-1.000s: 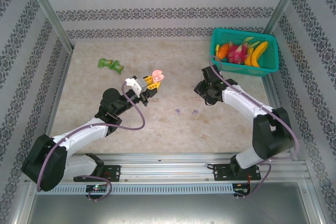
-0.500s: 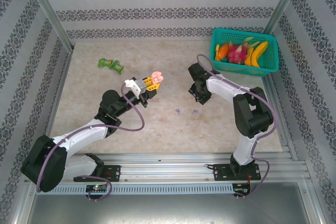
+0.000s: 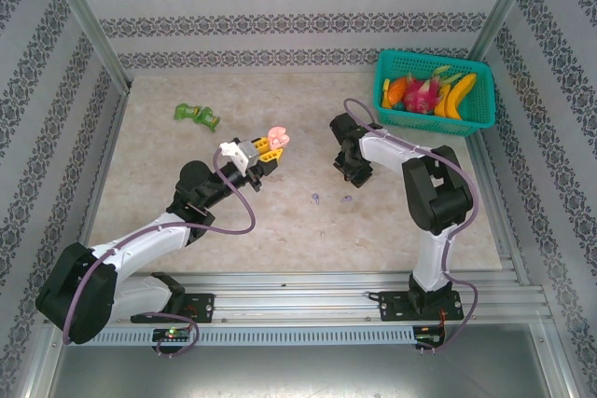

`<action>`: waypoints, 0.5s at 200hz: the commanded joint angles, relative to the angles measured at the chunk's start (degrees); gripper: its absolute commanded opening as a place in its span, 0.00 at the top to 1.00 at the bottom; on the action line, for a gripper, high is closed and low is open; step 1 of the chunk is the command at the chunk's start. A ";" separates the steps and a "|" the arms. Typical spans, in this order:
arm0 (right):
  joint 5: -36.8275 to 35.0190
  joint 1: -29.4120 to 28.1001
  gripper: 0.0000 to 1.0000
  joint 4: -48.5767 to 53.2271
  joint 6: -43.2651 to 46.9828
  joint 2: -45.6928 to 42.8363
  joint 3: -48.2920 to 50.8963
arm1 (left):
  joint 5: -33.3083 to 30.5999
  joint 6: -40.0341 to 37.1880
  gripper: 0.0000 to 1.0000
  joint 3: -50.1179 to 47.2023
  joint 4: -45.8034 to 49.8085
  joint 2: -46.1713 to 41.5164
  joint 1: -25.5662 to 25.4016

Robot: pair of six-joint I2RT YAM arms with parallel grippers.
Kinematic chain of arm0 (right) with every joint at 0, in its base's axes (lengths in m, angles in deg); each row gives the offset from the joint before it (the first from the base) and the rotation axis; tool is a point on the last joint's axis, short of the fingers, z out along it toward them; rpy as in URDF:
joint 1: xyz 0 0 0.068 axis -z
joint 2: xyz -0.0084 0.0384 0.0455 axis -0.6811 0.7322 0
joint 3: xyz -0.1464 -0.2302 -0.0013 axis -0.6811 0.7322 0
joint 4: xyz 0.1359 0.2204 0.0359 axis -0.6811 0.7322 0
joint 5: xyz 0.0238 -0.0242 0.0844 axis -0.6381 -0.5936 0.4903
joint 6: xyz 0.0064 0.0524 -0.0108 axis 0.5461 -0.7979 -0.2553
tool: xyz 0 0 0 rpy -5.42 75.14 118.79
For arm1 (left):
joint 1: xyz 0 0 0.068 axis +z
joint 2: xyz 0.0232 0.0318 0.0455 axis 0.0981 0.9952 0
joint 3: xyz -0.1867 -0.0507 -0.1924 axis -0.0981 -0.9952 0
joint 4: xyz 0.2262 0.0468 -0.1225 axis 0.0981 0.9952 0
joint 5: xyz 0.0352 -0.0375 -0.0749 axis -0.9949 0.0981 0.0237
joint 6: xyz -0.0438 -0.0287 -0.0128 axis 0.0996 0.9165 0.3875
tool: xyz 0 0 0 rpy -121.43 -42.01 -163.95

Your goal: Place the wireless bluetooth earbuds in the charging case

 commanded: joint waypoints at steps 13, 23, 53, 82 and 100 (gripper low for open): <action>-2.38 -0.25 0.52 1.76 0.08 1.76 -1.88 | -0.38 0.41 1.00 -0.46 -3.68 -0.97 -0.40; -2.40 -0.21 0.52 1.71 0.33 2.12 -2.09 | -0.37 0.40 1.00 -0.42 -3.73 -0.86 -0.49; -2.17 0.11 0.54 1.99 1.37 3.56 -3.06 | -0.45 0.44 1.00 -0.29 -3.69 -0.82 -0.43; -1.28 0.44 0.55 1.98 2.73 4.59 -3.68 | -0.55 0.21 1.00 -0.25 -3.58 -0.94 -0.37; -1.19 0.50 0.56 2.02 4.21 5.08 -4.04 | -0.51 0.20 1.00 -0.14 -3.42 -1.05 -0.44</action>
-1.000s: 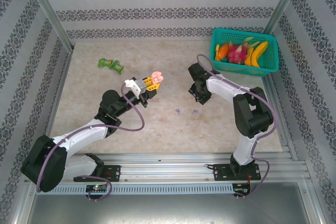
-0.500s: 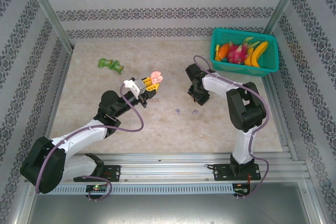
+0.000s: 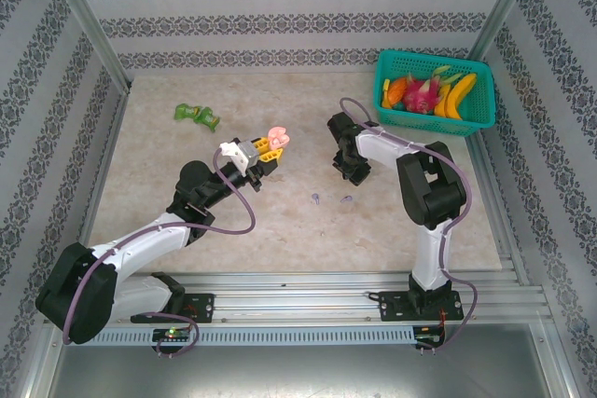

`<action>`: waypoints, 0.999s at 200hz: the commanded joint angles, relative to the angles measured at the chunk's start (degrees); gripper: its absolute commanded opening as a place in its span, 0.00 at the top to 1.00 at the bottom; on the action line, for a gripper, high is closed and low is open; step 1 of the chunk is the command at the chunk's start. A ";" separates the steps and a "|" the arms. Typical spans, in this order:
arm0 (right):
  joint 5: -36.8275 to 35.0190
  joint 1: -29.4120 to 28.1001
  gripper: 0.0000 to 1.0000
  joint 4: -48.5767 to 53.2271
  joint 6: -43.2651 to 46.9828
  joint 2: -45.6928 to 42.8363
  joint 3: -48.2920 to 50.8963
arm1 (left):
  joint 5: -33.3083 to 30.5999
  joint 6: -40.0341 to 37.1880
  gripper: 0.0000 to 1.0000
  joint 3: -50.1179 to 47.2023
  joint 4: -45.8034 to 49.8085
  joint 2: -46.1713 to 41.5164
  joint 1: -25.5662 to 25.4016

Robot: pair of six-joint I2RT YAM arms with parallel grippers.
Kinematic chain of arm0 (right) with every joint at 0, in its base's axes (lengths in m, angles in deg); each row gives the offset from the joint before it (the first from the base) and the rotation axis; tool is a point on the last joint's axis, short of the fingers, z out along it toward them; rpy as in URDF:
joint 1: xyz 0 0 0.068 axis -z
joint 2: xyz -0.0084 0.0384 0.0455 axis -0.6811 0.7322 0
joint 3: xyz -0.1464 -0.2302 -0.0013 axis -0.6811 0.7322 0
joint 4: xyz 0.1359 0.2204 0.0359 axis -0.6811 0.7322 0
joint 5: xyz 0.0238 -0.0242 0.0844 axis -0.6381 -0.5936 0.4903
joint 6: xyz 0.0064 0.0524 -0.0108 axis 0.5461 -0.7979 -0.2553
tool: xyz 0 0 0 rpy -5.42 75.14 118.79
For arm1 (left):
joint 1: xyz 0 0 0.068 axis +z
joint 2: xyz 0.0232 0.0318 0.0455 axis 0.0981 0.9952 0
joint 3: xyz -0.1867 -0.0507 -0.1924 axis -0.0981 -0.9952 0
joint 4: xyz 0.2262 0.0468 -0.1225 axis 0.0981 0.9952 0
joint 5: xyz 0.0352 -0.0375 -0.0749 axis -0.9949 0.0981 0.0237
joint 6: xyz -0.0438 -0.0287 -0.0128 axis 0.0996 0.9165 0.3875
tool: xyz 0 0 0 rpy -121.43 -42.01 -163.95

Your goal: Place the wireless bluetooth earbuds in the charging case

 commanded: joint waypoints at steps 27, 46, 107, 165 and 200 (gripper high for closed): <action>0.41 0.37 0.60 0.94 7.38 3.07 -2.24 | -0.45 0.14 1.00 -0.09 -3.15 -1.14 -0.45; 1.87 0.42 0.63 0.91 12.86 4.43 -3.57 | -0.45 0.04 1.00 0.09 -2.84 -1.25 -0.37; 3.04 -1.27 0.70 1.40 31.01 6.16 -6.40 | -0.65 -0.30 1.00 0.31 -2.13 -1.73 -0.41; 1.71 -5.26 0.71 0.59 41.09 5.65 -8.08 | -0.36 -0.21 1.00 1.32 -1.59 -1.18 -0.41; 1.45 -5.39 0.70 0.71 42.36 6.50 -8.86 | -0.22 -0.21 1.00 1.66 -1.10 -1.30 -0.40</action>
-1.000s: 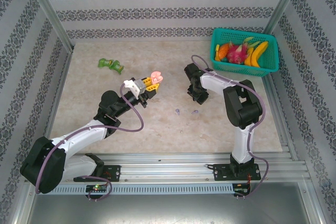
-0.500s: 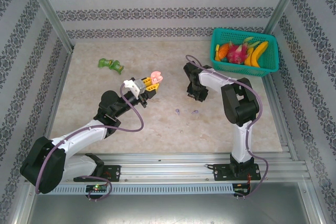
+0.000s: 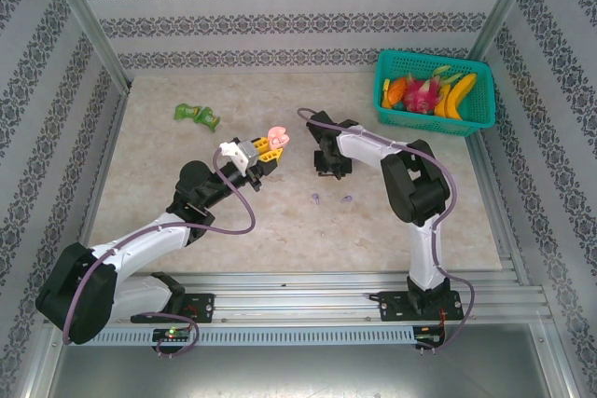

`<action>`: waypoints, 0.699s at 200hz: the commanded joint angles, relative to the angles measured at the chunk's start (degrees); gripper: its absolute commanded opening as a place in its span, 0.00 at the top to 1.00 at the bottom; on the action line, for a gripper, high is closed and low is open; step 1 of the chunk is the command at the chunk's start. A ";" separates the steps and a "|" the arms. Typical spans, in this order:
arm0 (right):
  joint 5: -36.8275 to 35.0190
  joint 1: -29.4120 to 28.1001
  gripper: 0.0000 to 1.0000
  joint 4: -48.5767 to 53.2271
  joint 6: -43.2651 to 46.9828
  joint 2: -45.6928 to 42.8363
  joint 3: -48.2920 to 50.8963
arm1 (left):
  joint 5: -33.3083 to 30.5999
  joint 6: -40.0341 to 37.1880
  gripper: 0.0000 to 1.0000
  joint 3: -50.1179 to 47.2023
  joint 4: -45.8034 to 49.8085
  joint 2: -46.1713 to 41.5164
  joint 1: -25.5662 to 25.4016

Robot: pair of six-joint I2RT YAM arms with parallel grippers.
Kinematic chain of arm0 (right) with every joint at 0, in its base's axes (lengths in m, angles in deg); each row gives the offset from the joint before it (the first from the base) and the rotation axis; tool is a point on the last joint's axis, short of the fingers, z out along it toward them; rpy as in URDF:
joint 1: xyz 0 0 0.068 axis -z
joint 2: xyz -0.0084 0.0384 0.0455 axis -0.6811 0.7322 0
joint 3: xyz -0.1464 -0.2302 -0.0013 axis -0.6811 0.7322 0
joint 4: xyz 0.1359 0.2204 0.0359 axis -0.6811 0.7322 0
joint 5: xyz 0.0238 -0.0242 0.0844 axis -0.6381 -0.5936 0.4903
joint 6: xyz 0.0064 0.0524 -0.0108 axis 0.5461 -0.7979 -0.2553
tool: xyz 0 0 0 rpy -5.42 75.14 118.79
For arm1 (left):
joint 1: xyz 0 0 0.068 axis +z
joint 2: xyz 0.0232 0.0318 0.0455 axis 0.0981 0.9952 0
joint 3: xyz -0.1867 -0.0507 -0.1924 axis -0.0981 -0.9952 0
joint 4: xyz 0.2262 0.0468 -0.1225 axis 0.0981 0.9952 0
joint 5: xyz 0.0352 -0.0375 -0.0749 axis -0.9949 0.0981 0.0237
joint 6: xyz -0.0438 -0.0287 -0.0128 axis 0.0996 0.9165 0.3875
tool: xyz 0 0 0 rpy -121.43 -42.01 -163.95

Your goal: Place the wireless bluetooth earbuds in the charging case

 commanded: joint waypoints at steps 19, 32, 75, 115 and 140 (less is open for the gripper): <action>-0.05 0.50 0.69 -0.10 4.04 1.89 -1.93 | -0.18 -0.27 1.00 1.66 -0.86 -1.47 -0.42; 0.14 0.45 0.68 0.24 4.57 2.23 -2.24 | -0.12 -0.23 1.00 1.56 -0.70 -1.62 -0.38; 1.37 0.36 0.68 -0.09 5.76 1.59 -1.25 | -0.16 -0.37 1.00 1.67 -0.64 -1.48 -0.40; 0.54 0.19 0.68 0.05 6.25 0.52 0.45 | -0.02 -0.19 1.00 1.74 -0.85 -1.17 -0.38; -0.15 0.35 0.68 0.39 6.83 -0.25 1.11 | 0.02 -0.14 1.00 1.70 -1.02 -0.92 -0.43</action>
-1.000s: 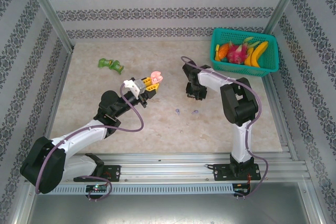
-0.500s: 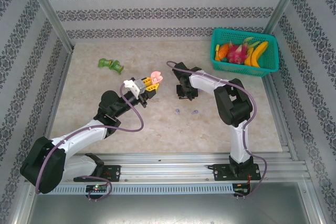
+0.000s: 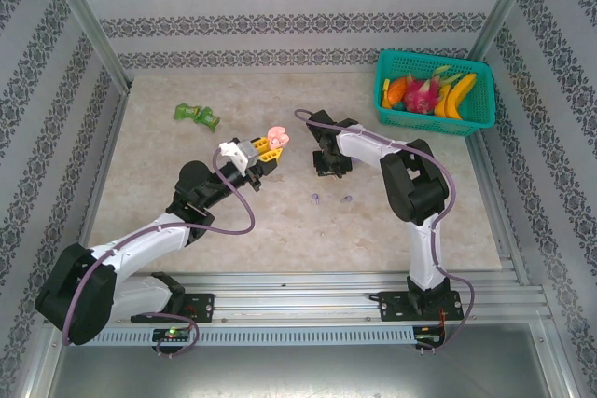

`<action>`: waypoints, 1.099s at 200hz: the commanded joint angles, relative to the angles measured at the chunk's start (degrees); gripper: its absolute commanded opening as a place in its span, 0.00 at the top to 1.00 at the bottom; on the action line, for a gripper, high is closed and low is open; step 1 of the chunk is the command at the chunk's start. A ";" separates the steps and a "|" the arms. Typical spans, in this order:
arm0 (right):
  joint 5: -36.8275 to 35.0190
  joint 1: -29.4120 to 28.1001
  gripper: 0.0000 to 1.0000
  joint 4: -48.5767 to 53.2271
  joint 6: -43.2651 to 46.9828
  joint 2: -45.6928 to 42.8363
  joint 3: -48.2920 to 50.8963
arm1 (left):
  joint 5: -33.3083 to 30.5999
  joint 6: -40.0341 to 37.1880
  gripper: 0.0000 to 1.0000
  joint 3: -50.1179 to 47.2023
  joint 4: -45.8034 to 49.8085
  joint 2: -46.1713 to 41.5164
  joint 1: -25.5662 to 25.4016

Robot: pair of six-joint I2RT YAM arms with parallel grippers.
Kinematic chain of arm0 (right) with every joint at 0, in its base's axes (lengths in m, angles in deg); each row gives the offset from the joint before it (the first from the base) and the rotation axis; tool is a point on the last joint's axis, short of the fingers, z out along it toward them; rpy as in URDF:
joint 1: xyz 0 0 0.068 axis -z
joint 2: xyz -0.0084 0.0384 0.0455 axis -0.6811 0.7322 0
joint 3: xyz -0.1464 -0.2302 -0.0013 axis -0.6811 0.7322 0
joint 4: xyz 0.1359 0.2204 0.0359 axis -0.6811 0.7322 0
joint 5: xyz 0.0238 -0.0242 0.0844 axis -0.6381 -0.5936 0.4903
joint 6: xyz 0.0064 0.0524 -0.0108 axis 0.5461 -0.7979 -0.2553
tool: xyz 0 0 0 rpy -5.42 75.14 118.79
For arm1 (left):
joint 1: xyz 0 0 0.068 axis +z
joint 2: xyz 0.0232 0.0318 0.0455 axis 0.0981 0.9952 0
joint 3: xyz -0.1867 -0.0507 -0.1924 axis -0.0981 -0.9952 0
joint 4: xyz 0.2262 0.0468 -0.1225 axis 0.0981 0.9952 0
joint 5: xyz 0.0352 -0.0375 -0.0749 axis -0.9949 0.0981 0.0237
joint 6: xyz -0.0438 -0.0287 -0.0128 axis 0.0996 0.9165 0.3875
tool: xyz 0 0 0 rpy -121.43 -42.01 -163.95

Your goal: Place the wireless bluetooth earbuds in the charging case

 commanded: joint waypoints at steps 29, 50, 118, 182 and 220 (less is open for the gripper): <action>-1.10 0.32 0.69 0.49 2.11 -1.70 2.23 | 0.16 0.05 1.00 1.77 -1.23 -0.27 -0.39; -1.18 0.50 0.68 0.40 2.38 -2.16 2.62 | 0.19 0.14 1.00 1.91 -1.33 -0.04 -0.37; -0.63 0.87 0.68 -0.29 2.14 -3.35 4.49 | 0.36 0.25 1.00 2.14 -1.06 0.02 -0.39; -0.01 1.48 0.69 -0.98 2.40 -4.46 5.72 | 0.80 0.69 1.00 2.55 -1.29 0.51 -0.42; 0.05 1.57 0.70 -0.52 2.75 -2.90 4.33 | 0.63 0.51 1.00 2.51 -0.62 -0.16 -0.39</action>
